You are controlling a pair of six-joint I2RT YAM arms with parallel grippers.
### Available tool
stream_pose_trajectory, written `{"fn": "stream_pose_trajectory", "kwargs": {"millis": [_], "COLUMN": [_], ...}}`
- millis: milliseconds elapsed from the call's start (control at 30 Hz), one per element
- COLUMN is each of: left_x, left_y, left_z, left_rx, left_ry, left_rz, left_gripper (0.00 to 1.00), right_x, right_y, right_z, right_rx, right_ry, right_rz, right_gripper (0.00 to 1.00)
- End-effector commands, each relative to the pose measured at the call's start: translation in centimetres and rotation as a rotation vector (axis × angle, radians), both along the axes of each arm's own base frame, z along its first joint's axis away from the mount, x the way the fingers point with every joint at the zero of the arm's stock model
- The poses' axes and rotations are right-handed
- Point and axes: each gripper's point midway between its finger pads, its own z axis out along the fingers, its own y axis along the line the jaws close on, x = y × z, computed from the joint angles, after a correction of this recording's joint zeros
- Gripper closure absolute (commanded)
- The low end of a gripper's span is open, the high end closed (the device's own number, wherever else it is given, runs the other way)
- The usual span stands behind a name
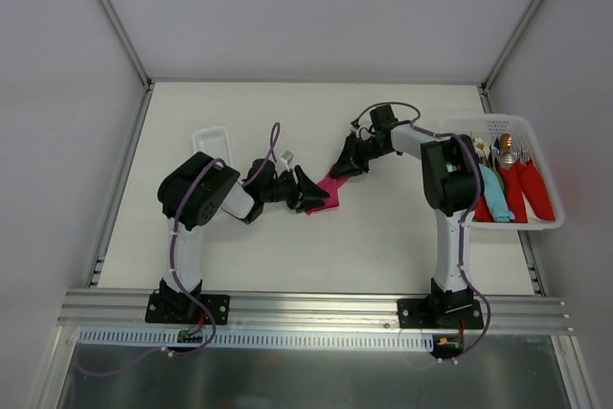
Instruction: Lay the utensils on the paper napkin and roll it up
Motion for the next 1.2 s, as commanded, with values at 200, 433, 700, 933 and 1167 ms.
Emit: {"fn": "stream_pose_trajectory", "kwargs": {"millis": [200,433,700,933,1167], "left_x": [-2.3,-2.5,-2.5,-2.6,-2.2], "left_y": [3.5,3.6,3.9,4.1,4.0], "left_z": [-8.0,-8.1,-8.3,-8.7,-8.3], "left_rx": [0.219,0.234,0.242,0.263,0.269], "left_ry": [0.214,0.214,0.220,0.230,0.211], "left_rz": [0.076,0.075,0.084,0.089,0.091], "left_gripper": [0.55,0.56,0.56,0.57,0.57], "right_x": [4.6,4.7,4.9,4.7,1.5], "right_y": [-1.4,-2.1,-3.9,-2.2,1.7], "right_z": [2.5,-0.3,-1.8,3.5,7.9], "right_rx": [0.043,-0.042,-0.160,0.035,0.179], "right_ry": [-0.040,-0.011,-0.018,-0.062,-0.079], "right_rz": [-0.115,-0.119,-0.121,-0.112,-0.047], "right_gripper": [0.81,0.83,0.89,0.88,0.87]}}
